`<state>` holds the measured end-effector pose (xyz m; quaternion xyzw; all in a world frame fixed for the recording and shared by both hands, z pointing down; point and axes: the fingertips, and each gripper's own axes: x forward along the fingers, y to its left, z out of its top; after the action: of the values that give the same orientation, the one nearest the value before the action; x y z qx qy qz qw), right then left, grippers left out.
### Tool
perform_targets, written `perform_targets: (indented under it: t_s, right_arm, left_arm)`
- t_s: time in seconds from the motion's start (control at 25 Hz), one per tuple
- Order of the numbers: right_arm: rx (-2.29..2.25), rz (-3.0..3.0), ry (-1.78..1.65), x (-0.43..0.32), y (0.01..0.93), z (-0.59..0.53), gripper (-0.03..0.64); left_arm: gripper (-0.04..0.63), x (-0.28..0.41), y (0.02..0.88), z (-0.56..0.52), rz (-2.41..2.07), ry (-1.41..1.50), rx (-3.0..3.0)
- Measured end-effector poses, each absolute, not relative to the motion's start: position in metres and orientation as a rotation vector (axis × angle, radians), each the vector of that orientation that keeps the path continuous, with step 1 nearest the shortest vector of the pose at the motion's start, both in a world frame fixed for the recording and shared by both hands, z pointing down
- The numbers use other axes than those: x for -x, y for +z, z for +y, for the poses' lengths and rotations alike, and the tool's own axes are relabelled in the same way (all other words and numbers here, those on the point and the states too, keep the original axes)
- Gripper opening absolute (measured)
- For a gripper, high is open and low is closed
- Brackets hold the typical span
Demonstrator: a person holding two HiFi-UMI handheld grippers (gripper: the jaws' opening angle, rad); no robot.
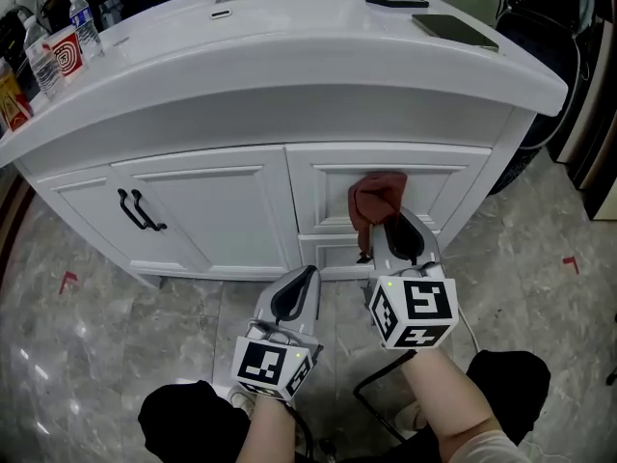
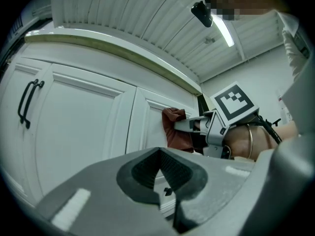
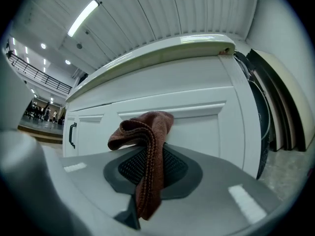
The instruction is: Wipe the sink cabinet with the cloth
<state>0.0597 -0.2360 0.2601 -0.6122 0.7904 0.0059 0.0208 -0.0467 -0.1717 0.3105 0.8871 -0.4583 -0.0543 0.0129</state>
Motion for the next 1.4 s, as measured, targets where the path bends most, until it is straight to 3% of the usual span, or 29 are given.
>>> perform_targets:
  t_s: [1.2, 1.4]
  right_arm:
    - [2.180, 2.249, 0.028, -0.211, 0.264, -0.231, 0.087]
    - [2.011, 2.368, 0.002, -0.164, 0.272, -0.222, 0.087]
  left_arm:
    - [0.000, -0.023, 0.339, -0.163, -1.248, -0.040, -2.855]
    - [0.000, -0.016, 0.345, -0.157, -1.252, 0.052, -2.911]
